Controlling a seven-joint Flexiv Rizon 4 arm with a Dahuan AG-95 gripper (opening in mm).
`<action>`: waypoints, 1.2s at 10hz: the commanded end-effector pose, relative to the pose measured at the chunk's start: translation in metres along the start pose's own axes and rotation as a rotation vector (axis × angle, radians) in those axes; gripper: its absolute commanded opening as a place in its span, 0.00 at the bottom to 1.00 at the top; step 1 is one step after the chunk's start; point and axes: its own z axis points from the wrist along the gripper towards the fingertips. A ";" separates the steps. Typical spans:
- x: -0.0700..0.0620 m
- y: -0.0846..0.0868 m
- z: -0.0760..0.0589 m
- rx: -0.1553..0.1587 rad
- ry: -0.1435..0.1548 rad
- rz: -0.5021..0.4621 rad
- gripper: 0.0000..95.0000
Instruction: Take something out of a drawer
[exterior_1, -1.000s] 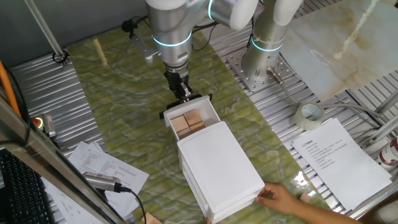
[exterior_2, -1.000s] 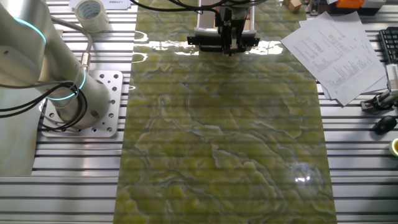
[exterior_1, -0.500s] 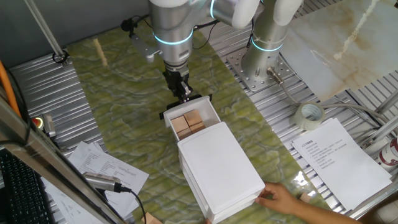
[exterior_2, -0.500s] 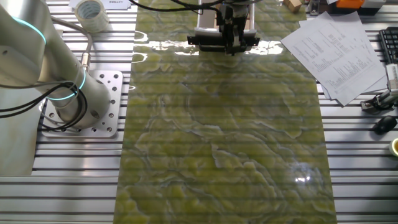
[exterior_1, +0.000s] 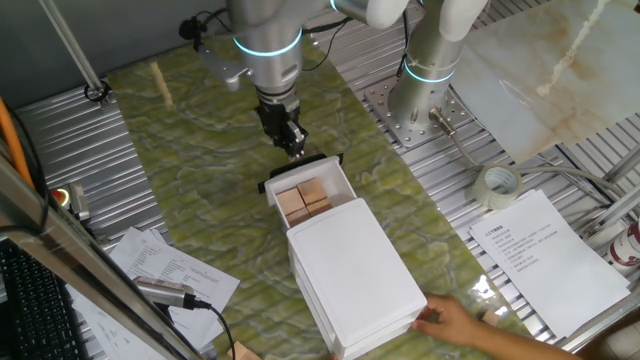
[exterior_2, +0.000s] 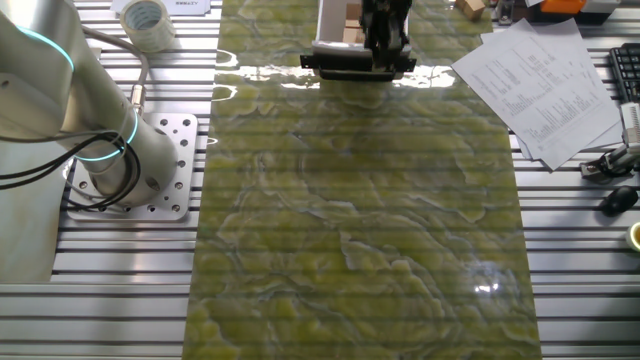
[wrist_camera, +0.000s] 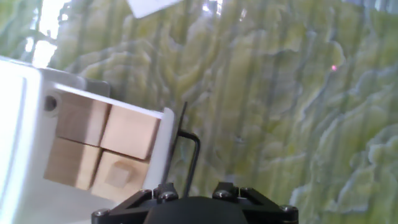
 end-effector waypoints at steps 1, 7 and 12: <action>-0.004 0.020 -0.015 -0.003 0.013 -0.072 0.20; -0.023 0.065 -0.013 -0.029 0.001 -0.364 0.40; -0.009 0.049 0.023 -0.035 -0.071 -0.549 0.40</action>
